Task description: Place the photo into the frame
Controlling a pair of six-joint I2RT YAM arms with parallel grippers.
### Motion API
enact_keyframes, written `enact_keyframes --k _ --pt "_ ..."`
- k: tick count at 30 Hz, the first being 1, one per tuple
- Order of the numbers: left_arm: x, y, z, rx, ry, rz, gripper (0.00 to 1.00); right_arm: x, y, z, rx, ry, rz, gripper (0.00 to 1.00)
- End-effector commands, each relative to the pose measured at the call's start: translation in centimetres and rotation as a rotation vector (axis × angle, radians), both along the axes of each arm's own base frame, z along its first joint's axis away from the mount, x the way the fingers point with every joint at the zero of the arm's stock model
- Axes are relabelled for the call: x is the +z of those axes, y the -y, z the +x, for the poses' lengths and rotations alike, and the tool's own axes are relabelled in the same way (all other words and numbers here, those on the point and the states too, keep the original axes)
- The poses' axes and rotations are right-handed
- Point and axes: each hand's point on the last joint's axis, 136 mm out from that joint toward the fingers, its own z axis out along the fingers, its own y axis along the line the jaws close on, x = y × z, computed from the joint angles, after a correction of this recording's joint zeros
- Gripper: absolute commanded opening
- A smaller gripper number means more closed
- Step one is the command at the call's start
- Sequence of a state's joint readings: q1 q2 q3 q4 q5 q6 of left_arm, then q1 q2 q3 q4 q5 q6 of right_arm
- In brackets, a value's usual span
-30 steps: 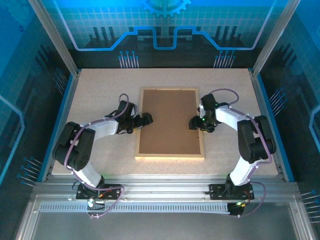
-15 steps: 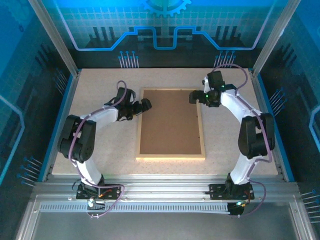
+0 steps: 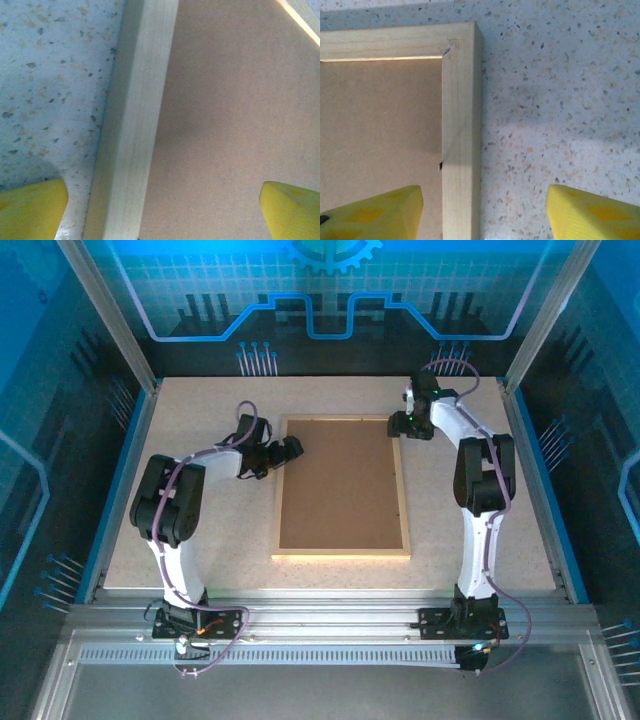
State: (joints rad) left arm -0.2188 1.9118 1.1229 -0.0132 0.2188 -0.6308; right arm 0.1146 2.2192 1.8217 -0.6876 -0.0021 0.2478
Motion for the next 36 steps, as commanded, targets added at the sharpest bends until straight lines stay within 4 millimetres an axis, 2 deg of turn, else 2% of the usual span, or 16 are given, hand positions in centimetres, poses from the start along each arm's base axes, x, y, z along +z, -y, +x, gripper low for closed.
enact_keyframes --k 1,15,25,31,32,36 --pt "-0.8 0.8 -0.6 -0.015 -0.022 -0.039 0.99 -0.7 1.0 0.2 -0.004 -0.034 -0.024 0.67" --pt "-2.0 1.4 -1.5 -0.022 -0.057 -0.048 0.99 -2.3 2.0 0.6 -0.023 -0.051 -0.069 0.67" --pt "-2.3 1.5 -1.6 -0.025 -0.067 -0.047 0.99 -1.5 2.0 1.6 -0.028 -0.024 -0.049 0.67" --pt "-2.3 1.5 -1.7 -0.029 -0.069 -0.048 0.99 -1.2 1.3 1.8 -0.009 -0.020 -0.038 0.67" --pt "-2.3 1.5 -1.7 -0.029 -0.069 -0.048 0.99 -2.5 1.1 1.5 -0.003 -0.048 -0.042 0.67" --pt "-2.3 1.6 -1.8 -0.030 -0.070 -0.050 0.99 -3.3 0.7 1.3 0.005 -0.068 -0.051 0.67"
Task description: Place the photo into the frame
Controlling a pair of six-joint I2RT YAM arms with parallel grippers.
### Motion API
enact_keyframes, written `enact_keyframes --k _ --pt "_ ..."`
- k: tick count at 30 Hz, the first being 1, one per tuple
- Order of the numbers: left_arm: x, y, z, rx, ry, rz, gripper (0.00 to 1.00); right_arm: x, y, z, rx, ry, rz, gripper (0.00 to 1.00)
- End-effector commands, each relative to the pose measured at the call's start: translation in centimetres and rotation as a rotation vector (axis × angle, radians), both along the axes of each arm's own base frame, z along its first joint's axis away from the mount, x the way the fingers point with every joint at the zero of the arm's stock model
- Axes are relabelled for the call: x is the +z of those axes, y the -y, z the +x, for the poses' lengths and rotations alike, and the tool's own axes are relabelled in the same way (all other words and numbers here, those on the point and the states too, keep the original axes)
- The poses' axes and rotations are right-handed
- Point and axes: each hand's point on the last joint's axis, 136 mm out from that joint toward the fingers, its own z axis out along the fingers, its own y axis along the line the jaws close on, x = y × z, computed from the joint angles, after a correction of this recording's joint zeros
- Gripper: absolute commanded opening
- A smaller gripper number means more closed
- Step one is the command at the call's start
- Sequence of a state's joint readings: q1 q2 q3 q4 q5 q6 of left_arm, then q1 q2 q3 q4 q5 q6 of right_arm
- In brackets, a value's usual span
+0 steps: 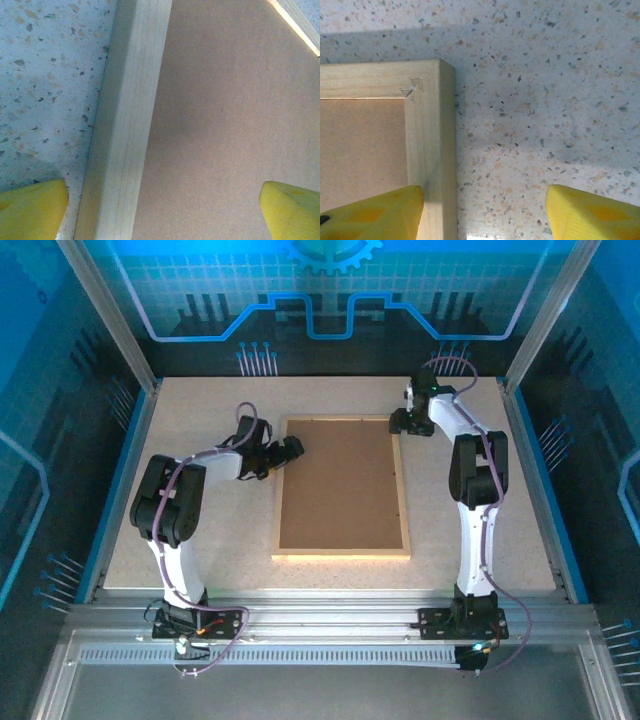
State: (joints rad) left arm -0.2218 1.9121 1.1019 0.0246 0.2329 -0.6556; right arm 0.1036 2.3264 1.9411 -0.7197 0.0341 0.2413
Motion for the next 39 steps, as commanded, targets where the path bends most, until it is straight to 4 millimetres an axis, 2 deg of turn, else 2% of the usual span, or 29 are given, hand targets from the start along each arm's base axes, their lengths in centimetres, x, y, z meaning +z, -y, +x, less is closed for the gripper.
enact_keyframes --k 1,7,16,21,25,28,33,34,35,39 --pt "-2.1 1.3 -1.7 -0.037 -0.071 -0.024 0.99 -1.6 -0.3 -0.7 0.023 -0.058 -0.011 0.68" --pt "-2.0 1.3 -1.7 -0.040 -0.068 -0.023 0.99 -2.0 -0.6 -1.0 0.028 -0.080 -0.006 0.67" --pt "-2.2 1.7 -1.7 -0.045 -0.070 -0.030 0.99 -2.4 -3.1 -3.1 0.073 -0.126 -0.026 0.68" --pt "-2.3 1.8 -1.8 -0.052 -0.072 -0.033 0.99 -2.0 -2.8 -3.1 0.060 -0.118 -0.051 0.68" --pt "-2.4 2.0 -1.8 -0.053 -0.075 -0.037 0.99 -2.3 -3.4 -3.3 0.067 -0.134 -0.036 0.68" --pt "-2.5 2.1 -1.9 -0.052 -0.075 -0.042 0.99 -2.3 -2.9 -3.2 0.059 -0.130 -0.077 0.69" --pt "-2.6 2.2 -2.0 -0.060 -0.080 -0.043 0.99 -0.6 -0.8 -2.4 0.023 -0.094 -0.080 0.70" --pt "-2.6 2.2 -2.1 -0.061 -0.082 -0.041 0.99 1.1 -0.5 -2.1 0.017 -0.059 -0.074 0.70" --pt "-2.6 2.2 -2.1 -0.062 -0.082 -0.041 0.99 1.5 -0.4 -1.9 0.018 -0.048 -0.063 0.69" --pt "-2.6 2.2 -2.0 -0.060 -0.082 -0.044 0.99 1.5 -0.3 -2.0 0.031 -0.054 -0.070 0.69"
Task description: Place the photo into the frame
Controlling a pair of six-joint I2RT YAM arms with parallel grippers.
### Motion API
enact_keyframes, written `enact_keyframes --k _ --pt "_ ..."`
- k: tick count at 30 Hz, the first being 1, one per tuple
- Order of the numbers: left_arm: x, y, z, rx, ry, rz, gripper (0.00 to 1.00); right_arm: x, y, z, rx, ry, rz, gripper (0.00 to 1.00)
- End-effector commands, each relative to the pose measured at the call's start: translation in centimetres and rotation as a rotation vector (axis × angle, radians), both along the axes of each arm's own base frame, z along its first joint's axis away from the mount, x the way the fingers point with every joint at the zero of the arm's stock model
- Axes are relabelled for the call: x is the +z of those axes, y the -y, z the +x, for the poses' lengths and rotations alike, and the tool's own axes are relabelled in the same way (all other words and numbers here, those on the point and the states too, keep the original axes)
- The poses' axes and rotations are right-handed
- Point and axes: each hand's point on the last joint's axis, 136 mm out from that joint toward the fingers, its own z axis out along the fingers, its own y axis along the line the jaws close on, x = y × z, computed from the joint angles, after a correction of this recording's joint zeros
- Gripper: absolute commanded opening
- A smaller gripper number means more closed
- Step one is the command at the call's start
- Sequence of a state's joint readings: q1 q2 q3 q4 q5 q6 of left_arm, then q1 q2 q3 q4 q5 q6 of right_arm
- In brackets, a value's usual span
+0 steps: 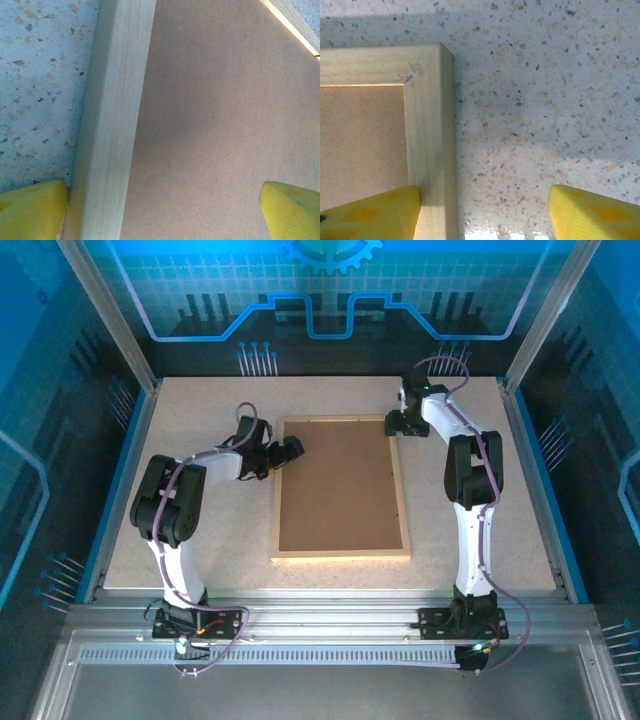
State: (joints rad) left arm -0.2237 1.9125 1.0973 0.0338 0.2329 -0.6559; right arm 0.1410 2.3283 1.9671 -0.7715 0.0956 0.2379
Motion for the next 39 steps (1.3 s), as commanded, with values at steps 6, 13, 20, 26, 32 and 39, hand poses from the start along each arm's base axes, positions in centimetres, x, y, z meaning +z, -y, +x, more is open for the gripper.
enact_keyframes --k 6,13,20,26,32,39 --pt "-2.5 2.2 -2.1 -0.060 -0.088 -0.040 0.99 -0.2 -0.3 -2.0 0.027 -0.065 0.019 0.69" --pt "-2.4 2.4 -2.0 -0.065 -0.086 -0.039 0.99 -2.0 -2.1 -1.9 0.065 -0.105 0.040 0.68" --pt "-2.6 3.8 -1.9 -0.107 -0.091 -0.058 0.99 -4.5 -4.1 -3.1 0.139 -0.209 -0.024 0.68" --pt "-2.6 5.3 -1.8 -0.151 -0.090 -0.074 0.99 -5.9 -6.0 -4.3 0.189 -0.245 -0.075 0.67" --pt "-2.6 6.4 -2.0 -0.176 -0.089 -0.083 0.99 -6.6 -7.9 -4.4 0.240 -0.270 -0.088 0.67" --pt "-2.3 6.5 -2.2 -0.176 -0.084 -0.084 0.99 -5.0 -7.5 -3.5 0.224 -0.240 -0.090 0.68"
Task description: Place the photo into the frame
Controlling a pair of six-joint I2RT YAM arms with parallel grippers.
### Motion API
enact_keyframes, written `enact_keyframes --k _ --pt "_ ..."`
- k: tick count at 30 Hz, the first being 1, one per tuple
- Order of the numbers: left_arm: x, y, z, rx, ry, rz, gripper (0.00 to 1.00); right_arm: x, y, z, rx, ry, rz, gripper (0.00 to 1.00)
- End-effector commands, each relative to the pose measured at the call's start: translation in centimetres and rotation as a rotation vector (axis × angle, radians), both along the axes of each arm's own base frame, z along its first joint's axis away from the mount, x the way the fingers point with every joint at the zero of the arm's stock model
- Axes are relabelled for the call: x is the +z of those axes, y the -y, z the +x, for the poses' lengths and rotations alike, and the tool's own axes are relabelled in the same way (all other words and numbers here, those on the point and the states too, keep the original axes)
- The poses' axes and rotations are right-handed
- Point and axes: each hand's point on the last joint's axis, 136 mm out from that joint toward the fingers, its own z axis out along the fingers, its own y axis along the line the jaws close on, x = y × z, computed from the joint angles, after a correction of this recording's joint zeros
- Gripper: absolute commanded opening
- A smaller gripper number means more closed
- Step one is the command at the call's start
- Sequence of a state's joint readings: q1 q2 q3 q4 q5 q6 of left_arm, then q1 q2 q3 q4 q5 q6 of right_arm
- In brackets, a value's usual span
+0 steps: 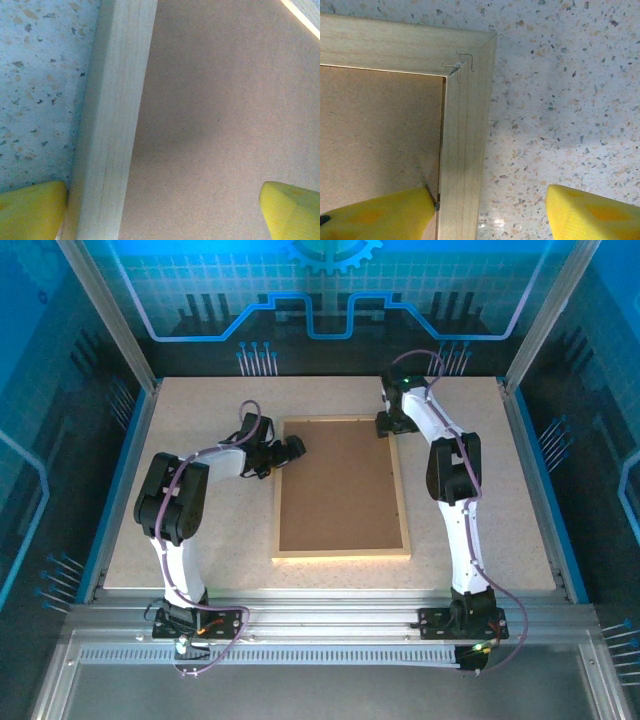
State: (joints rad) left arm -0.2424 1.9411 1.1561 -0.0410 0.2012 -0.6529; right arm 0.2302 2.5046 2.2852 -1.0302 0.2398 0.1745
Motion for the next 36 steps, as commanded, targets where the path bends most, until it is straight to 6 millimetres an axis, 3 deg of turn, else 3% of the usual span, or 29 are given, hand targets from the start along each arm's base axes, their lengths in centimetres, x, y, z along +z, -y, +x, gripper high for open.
enact_keyframes --k 1,6,9,13,19,25,29,36 --pt "-1.8 6.0 -2.4 -0.173 -0.051 -0.119 0.99 -3.4 -5.2 -3.4 0.095 -0.146 0.112 0.68" --pt "-1.2 6.0 -2.0 -0.173 -0.040 -0.107 0.99 3.2 -6.5 -1.6 0.078 0.001 0.348 0.68" --pt "-1.0 5.9 -1.8 -0.167 -0.036 -0.104 0.99 6.8 -5.8 -0.9 0.065 0.088 0.402 0.68" --pt "-0.3 5.7 -1.5 -0.166 -0.022 -0.100 0.99 8.1 -3.4 -0.9 0.031 0.131 0.344 0.69" --pt "2.6 3.9 -0.5 -0.147 0.029 -0.079 0.99 7.5 0.1 -2.2 -0.027 0.136 0.254 0.70" --pt "4.9 -0.6 0.9 -0.107 0.070 0.024 0.99 5.4 1.2 -4.6 -0.046 0.092 0.241 0.70" --pt "4.9 -2.4 1.7 -0.121 0.056 0.096 0.99 3.4 1.5 -6.1 -0.053 0.053 0.229 0.70" --pt "3.5 -4.2 2.7 -0.124 0.005 0.188 0.99 0.6 1.8 -6.8 -0.066 -0.002 0.212 0.67"
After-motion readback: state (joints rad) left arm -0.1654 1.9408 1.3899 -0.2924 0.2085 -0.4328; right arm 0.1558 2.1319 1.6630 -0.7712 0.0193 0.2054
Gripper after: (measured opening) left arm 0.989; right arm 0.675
